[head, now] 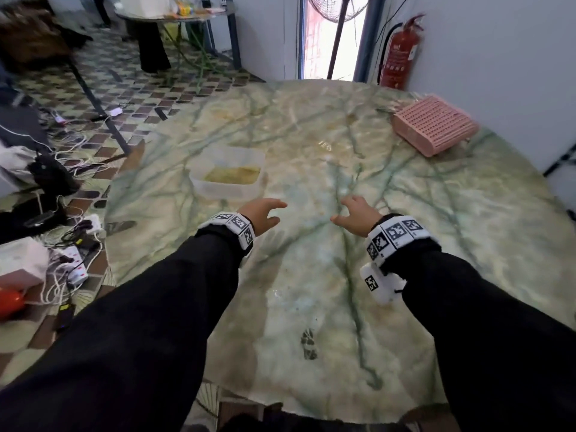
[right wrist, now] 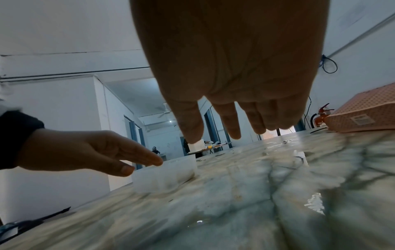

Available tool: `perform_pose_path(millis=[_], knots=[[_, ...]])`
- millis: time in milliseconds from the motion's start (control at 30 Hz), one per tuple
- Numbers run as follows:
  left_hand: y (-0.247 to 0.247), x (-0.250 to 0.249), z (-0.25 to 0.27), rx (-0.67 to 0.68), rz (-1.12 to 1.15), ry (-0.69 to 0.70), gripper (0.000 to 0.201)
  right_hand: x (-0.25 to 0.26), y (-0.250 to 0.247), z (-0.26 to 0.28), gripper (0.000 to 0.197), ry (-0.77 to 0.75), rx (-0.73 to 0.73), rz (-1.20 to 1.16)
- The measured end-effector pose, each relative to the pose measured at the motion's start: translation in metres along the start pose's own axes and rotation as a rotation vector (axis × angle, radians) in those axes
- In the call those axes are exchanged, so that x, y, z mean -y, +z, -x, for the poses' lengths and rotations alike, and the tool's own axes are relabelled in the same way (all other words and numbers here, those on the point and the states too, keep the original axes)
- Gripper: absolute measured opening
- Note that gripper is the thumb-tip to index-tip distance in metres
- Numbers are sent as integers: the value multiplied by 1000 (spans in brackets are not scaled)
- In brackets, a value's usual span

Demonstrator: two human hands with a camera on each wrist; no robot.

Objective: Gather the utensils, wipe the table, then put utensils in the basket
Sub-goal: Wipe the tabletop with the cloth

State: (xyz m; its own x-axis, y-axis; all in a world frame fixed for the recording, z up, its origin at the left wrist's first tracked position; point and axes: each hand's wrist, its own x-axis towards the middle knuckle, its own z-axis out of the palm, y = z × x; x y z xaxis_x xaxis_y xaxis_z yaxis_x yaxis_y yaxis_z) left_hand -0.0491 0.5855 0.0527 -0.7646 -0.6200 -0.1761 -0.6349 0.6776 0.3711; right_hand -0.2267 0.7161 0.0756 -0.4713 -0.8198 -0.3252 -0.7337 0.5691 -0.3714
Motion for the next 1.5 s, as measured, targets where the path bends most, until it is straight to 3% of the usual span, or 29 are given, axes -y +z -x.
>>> perform_pose_path(millis=[300,600,833,1033,1167,1500], knots=[[-11,29,23,-59,32,56,42,29,15,19,62,109,28,-25],[-37,94,24,-168,21,112,44,72,43,26,71,174,34,-137],[-58,163,1,-154,-37,157,47,137,52,11,63,265,-122,-278],[-76,214,-23,-158,-33,214,46,218,70,-9,58,158,-283,-431],[-86,230,-45,-136,-22,240,48,244,71,-28,53,179,-366,-521],[-98,248,-91,-154,79,273,48,290,79,-93,46,206,-202,-533]])
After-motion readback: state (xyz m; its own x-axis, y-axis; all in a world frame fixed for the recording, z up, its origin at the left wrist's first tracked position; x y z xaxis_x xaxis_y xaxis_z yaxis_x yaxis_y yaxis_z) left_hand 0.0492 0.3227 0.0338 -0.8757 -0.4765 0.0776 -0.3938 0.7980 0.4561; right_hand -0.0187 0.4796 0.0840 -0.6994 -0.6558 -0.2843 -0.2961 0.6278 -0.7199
